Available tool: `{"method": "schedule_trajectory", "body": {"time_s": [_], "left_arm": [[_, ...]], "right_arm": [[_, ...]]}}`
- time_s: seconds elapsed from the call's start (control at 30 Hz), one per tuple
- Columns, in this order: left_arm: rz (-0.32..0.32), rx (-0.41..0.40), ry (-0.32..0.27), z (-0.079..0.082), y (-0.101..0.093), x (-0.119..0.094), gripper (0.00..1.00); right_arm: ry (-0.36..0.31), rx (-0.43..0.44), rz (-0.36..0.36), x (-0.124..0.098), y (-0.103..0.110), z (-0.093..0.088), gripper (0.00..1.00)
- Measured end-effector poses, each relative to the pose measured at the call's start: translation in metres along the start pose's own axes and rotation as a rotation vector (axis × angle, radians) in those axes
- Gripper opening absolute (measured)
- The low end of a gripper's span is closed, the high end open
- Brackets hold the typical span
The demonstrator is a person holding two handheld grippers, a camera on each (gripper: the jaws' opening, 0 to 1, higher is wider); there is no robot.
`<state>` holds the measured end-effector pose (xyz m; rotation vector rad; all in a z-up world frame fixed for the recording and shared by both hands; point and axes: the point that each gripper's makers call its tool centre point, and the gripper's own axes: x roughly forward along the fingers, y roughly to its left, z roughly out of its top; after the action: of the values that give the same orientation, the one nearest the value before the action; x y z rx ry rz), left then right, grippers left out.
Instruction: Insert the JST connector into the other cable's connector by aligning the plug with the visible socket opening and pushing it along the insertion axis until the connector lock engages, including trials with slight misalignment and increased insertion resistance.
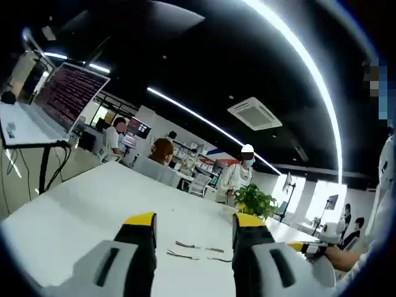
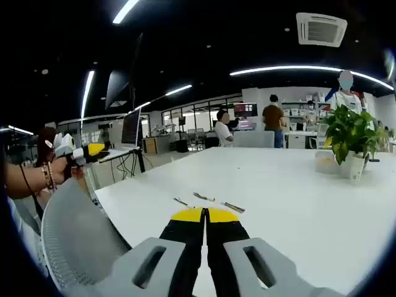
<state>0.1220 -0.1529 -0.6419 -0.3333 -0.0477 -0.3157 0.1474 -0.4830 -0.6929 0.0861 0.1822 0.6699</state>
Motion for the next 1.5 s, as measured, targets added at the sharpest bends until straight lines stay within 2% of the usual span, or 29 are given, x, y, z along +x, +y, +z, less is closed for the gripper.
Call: {"method": "schedule_trajectory", "body": {"time_s": [0.03,0.07,0.1,0.13,0.17,0.2,0.23,0.27,0.3,0.33,0.37,0.4,0.43,0.47,0.53,0.6,0.63,0.73,0.83,0.9,1.0,1.07,1.17,1.3,1.37,1.47,1.5], "left_arm": [[0.010,0.036,-0.022,0.004,0.000,0.002,0.03],[-0.009,0.064,-0.031,0.006,-0.004,0.003,0.00],[-0.033,0.019,-0.023,0.005,-0.009,0.003,0.00],[-0.053,-0.071,-0.034,0.007,-0.015,0.005,0.00],[-0.052,-0.075,-0.034,0.008,-0.015,0.006,0.00],[-0.051,-0.029,-0.034,0.008,-0.016,0.006,0.00],[-0.059,0.022,0.002,0.003,-0.019,0.006,0.00],[-0.055,0.015,0.014,0.001,-0.020,0.007,0.00],[-0.054,0.070,0.044,-0.006,-0.020,0.007,0.00],[-0.027,0.143,0.063,-0.010,-0.016,0.007,0.00],[-0.006,0.219,0.074,-0.013,-0.012,0.008,0.03],[0.001,0.226,0.097,-0.020,-0.008,0.010,0.16],[0.008,0.183,0.108,-0.024,-0.007,0.011,0.30],[-0.003,0.161,0.130,-0.030,-0.007,0.013,0.35],[-0.014,0.191,0.147,-0.034,-0.008,0.014,0.35],[-0.005,0.186,0.193,-0.043,-0.006,0.016,0.40],[-0.005,0.175,0.211,-0.045,-0.005,0.017,0.46],[0.018,0.172,0.235,-0.050,0.002,0.017,0.62],[0.030,0.166,0.269,-0.057,0.009,0.016,0.73],[0.006,0.141,0.299,-0.064,0.007,0.014,0.76],[-0.005,0.148,0.324,-0.070,0.006,0.013,0.78],[-0.010,0.118,0.350,-0.075,0.005,0.012,0.87],[-0.016,0.085,0.381,-0.081,0.006,0.012,0.98],[-0.031,0.056,0.423,-0.089,0.007,0.012,0.99],[-0.059,0.064,0.470,-0.098,0.004,0.009,0.99],[-0.067,0.055,0.601,-0.120,0.006,0.000,0.99],[-0.075,0.050,0.592,-0.120,0.005,0.002,0.99]], "right_arm": [[0.000,-0.021,-0.008,0.000,-0.002,0.002,0.00],[0.014,-0.058,-0.008,0.000,-0.003,0.000,0.00],[0.033,-0.090,-0.011,0.000,-0.004,-0.002,0.00],[0.031,-0.127,0.000,-0.001,-0.001,-0.002,0.00],[0.010,-0.165,0.025,-0.001,0.005,0.000,0.00],[0.008,-0.218,0.088,-0.005,0.016,-0.001,0.00],[0.019,-0.190,0.100,-0.003,0.021,-0.003,0.00],[0.035,-0.176,0.090,-0.003,0.021,-0.006,0.00],[0.075,-0.149,0.065,-0.004,0.019,-0.013,0.00],[0.067,-0.149,0.073,-0.002,0.021,-0.013,0.00],[0.085,-0.123,0.062,-0.002,0.019,-0.017,0.00],[0.110,-0.089,0.046,0.000,0.017,-0.021,0.00],[0.119,-0.067,0.032,0.000,0.014,-0.025,0.07],[0.115,-0.034,-0.004,0.001,0.009,-0.026,0.18],[0.134,0.020,-0.023,0.001,0.006,-0.031,0.31],[0.133,0.018,-0.035,0.000,0.003,-0.030,0.38],[0.139,0.016,-0.048,0.000,0.001,-0.031,0.43],[0.175,0.012,-0.088,0.001,-0.005,-0.037,0.59],[0.182,0.025,-0.104,0.001,-0.006,-0.039,0.68],[0.199,0.035,-0.112,0.002,-0.005,-0.042,0.70],[0.214,0.059,-0.135,0.004,-0.004,-0.048,0.75],[0.249,0.087,-0.160,0.003,-0.005,-0.055,0.81],[0.261,0.115,-0.186,0.001,-0.004,-0.057,0.86],[0.264,0.119,-0.229,-0.001,-0.007,-0.058,0.91],[0.290,0.126,-0.240,-0.001,-0.008,-0.063,0.94],[0.319,0.143,-0.250,-0.001,-0.011,-0.070,0.97],[0.325,0.157,-0.251,-0.001,-0.011,-0.072,0.98]]}}
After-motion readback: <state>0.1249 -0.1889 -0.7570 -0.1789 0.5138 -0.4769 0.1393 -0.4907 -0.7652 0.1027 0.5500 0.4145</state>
